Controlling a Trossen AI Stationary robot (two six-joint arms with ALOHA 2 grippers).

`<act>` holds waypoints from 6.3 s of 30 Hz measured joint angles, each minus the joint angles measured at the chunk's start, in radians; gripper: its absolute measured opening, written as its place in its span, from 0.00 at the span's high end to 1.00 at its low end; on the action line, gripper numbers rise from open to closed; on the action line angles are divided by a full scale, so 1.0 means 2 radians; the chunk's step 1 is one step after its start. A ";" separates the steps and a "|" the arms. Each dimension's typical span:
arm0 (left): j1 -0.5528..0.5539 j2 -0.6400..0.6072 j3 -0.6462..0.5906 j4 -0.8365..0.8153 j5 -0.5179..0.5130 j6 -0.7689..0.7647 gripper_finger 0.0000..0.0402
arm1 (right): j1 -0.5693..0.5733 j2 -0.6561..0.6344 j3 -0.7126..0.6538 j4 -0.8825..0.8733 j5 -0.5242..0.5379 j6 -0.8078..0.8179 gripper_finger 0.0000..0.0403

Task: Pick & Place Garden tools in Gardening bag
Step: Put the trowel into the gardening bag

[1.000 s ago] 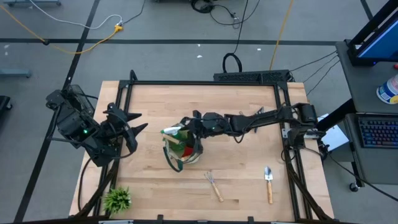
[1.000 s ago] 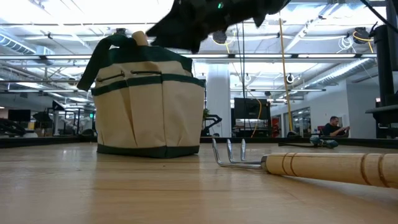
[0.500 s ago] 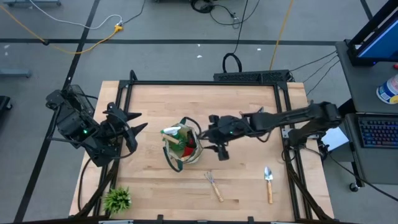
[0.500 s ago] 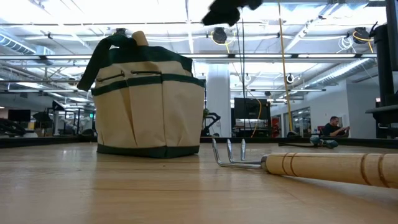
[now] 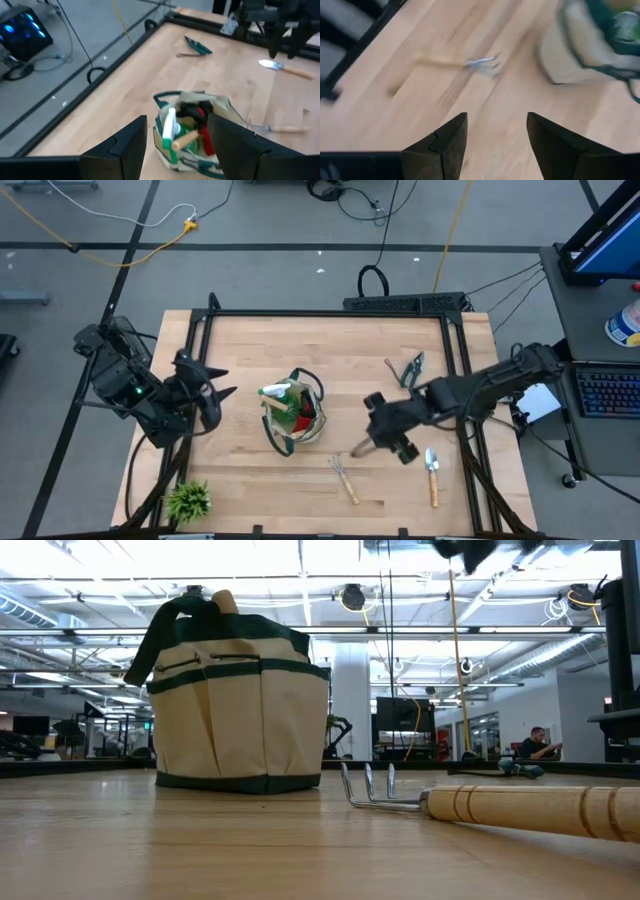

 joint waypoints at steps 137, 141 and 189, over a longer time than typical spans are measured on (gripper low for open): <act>0.084 -0.416 -0.519 0.615 0.271 0.395 0.46 | -0.008 -0.083 -0.294 0.423 -0.053 0.116 0.86; 0.085 -0.421 -0.519 0.614 0.284 0.420 0.46 | -0.046 -0.094 -0.294 0.525 -0.053 0.159 0.86; 0.113 -0.431 -0.519 0.598 0.307 0.448 0.46 | -0.138 0.147 -0.119 1.070 -0.003 0.207 0.86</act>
